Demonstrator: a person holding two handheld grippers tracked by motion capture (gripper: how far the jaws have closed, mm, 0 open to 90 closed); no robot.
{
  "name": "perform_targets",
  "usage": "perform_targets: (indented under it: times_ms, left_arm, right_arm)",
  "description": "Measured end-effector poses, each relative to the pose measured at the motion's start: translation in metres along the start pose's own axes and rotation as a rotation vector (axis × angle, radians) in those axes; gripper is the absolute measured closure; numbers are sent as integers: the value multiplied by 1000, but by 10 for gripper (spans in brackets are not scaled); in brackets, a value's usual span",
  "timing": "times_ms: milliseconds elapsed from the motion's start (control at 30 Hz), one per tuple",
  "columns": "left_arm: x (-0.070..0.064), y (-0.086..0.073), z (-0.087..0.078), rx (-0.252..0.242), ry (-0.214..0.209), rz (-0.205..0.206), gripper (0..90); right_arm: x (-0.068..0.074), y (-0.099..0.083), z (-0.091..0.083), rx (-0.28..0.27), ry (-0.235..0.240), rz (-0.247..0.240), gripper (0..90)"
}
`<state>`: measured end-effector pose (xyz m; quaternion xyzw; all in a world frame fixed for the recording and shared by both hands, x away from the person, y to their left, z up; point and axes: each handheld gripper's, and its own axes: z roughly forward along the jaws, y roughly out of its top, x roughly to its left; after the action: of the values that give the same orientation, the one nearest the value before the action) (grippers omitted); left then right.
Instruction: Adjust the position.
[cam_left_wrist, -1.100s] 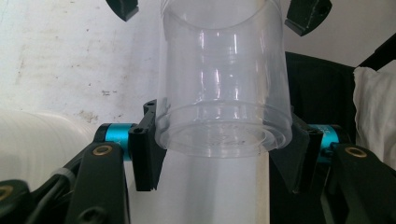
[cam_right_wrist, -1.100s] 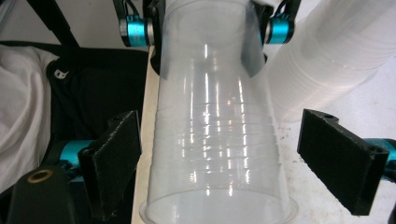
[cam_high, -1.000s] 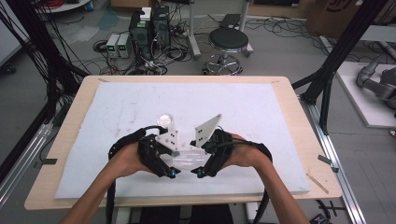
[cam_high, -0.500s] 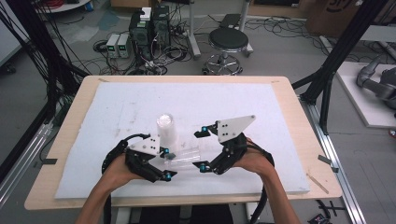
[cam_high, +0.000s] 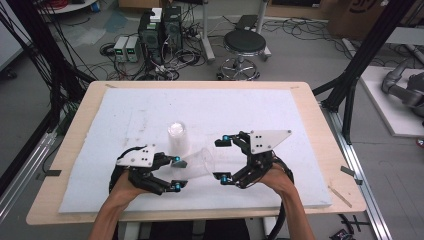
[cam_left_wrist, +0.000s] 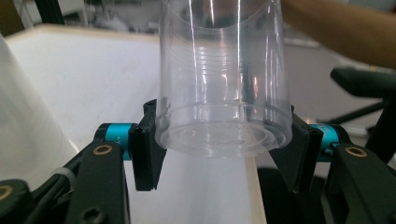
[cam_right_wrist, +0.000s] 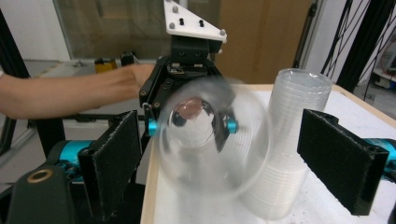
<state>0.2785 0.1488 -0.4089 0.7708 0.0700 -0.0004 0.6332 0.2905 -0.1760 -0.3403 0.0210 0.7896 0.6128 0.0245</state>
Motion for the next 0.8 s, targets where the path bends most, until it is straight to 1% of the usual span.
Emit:
perform_targets:
  times_ms: [33, 67, 200, 400, 533, 567, 667, 800]
  left_arm:
    - [1, -1, -2, -33, -5, 3, 415]
    - [1, -2, -3, -51, -6, 5, 415]
    - [2, -4, -6, -99, -12, 2, 416]
    - [2, -5, -4, -124, -13, 1, 416]
    - [1, -5, 5, -157, -23, 2, 416]
    - [0, -4, 8, -162, -32, 2, 416]
    - [-2, -2, 15, -161, -43, 8, 416]
    - [-2, 0, 18, -166, -48, 12, 416]
  right_arm:
    - [0, -1, -1, -6, 2, 1, 138]
    - [0, -2, -1, -14, -2, 2, 139]
    - [1, -5, -1, -21, 2, 7, 139]
    - [0, -8, 2, -17, 5, 12, 139]
    - [-1, -11, 5, -21, 12, 17, 139]
    - [-2, -11, 6, -26, 16, 15, 139]
    - [-3, -12, 9, -45, 19, 18, 139]
    - [-3, -11, 13, -62, 34, 19, 140]
